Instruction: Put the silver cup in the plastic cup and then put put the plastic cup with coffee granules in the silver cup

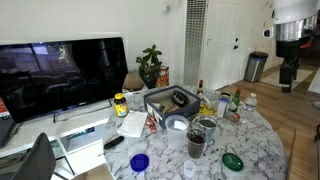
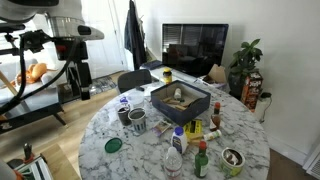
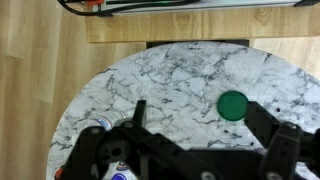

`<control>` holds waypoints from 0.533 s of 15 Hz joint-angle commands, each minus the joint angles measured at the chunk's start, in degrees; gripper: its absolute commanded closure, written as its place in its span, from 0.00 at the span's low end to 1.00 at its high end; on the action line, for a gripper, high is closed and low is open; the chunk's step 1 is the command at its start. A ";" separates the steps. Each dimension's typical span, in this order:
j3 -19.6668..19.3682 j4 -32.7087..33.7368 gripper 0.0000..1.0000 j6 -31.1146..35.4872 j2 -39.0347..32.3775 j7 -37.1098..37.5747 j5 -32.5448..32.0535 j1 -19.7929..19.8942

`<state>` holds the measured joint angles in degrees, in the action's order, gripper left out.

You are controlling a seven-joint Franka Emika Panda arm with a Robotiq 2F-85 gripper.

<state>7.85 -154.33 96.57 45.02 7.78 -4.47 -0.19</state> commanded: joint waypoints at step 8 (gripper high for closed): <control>1.38 -1.03 0.00 1.51 -1.74 4.32 2.41 -1.67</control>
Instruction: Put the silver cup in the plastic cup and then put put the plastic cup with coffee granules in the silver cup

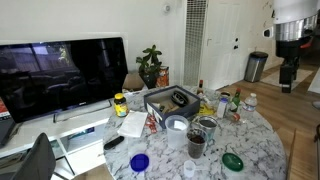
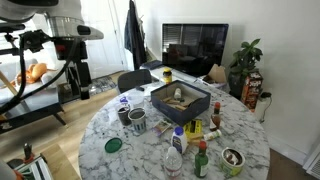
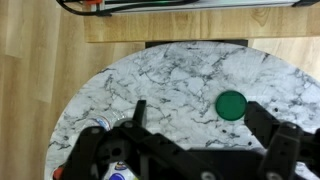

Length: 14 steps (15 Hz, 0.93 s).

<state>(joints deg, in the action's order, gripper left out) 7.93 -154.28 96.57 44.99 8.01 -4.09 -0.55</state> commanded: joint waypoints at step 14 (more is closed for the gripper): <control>5.73 -4.14 0.00 56.78 -35.59 30.05 2.07 6.37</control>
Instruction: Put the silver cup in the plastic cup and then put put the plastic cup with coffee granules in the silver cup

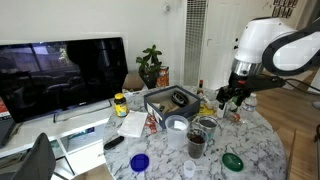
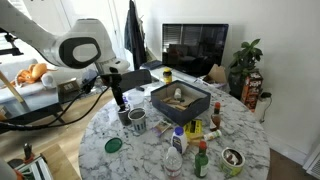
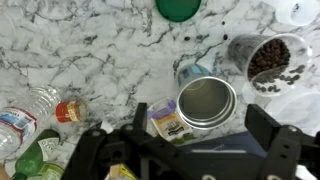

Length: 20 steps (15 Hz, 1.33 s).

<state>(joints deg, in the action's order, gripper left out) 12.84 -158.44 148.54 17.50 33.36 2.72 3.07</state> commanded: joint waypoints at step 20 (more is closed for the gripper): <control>-9.67 1.14 0.00 19.96 -22.71 5.48 -5.15 -3.96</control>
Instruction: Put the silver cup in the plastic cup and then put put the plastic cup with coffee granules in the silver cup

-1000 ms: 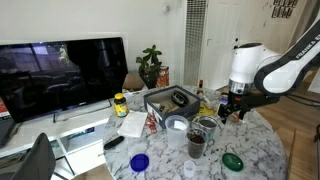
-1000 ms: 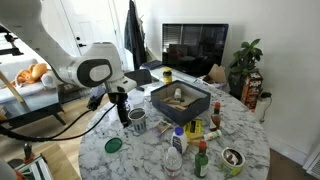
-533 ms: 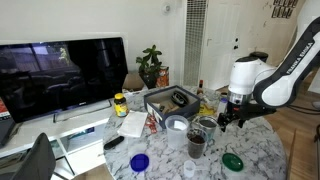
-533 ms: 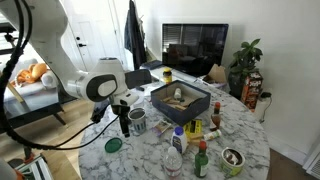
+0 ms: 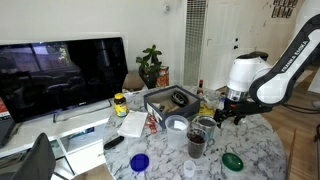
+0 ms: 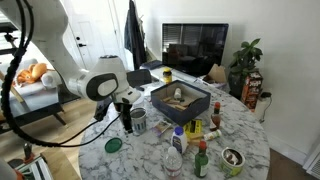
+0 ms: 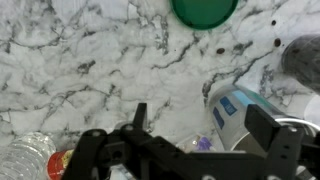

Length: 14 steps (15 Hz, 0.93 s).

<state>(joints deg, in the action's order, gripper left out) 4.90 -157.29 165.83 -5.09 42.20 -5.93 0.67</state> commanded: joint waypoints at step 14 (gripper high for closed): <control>-3.23 -0.50 0.00 -1.31 2.53 -13.50 12.96 -1.36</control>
<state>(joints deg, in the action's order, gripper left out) 1.98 -157.03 163.23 -4.32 32.06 2.96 -0.10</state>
